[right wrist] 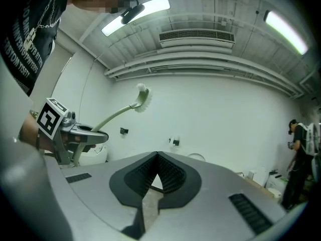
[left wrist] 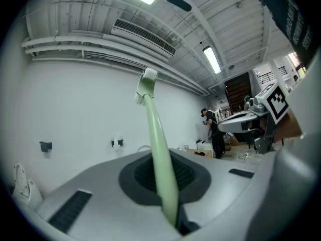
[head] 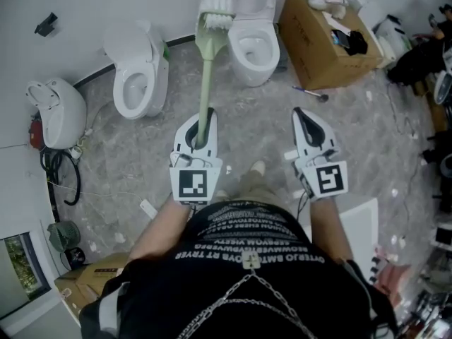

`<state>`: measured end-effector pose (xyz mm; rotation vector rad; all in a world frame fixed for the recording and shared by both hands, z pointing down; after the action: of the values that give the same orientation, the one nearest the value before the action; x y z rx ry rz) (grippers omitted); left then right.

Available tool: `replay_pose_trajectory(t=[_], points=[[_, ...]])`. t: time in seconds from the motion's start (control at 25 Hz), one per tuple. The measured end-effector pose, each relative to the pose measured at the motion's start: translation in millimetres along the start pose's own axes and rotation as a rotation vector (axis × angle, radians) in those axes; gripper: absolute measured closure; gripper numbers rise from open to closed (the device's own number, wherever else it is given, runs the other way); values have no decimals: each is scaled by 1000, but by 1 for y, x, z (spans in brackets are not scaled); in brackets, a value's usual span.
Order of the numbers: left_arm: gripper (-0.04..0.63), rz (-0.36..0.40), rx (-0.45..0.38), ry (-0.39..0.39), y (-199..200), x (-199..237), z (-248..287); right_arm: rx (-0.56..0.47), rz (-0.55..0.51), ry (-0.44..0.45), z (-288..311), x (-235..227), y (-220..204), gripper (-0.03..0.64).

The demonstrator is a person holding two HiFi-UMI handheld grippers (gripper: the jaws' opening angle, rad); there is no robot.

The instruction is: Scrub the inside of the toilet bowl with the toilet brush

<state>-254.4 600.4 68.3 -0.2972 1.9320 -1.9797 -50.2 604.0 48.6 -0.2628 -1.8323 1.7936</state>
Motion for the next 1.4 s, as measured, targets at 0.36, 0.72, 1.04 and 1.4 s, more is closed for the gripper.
replay_pose_trajectory(t=[0.36,0.72,1.04,1.4], points=[[594,-47,-7,10,1,-3,53,23,7,0,26,-41,-15,626],[594,-63,4,-19,1,-15,113,54,6,-3,49,-82,-34,626],[594,-70,30,-12,2,-22,156,45,20,12,73,-122,-40,626],[594,-57,33,17,13,-31,200,29,32,30,93,-171,-48,626]])
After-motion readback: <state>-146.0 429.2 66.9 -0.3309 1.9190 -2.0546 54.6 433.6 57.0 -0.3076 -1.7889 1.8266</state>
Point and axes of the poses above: the fingertips, and each gripper's own axes: z forward along the fingers, x to its left, y out of its top, the point moved 3 cm from there along -z, backward along the fingers, and after that the axes turned 4 degrees about -z, right-handed, at the moved point
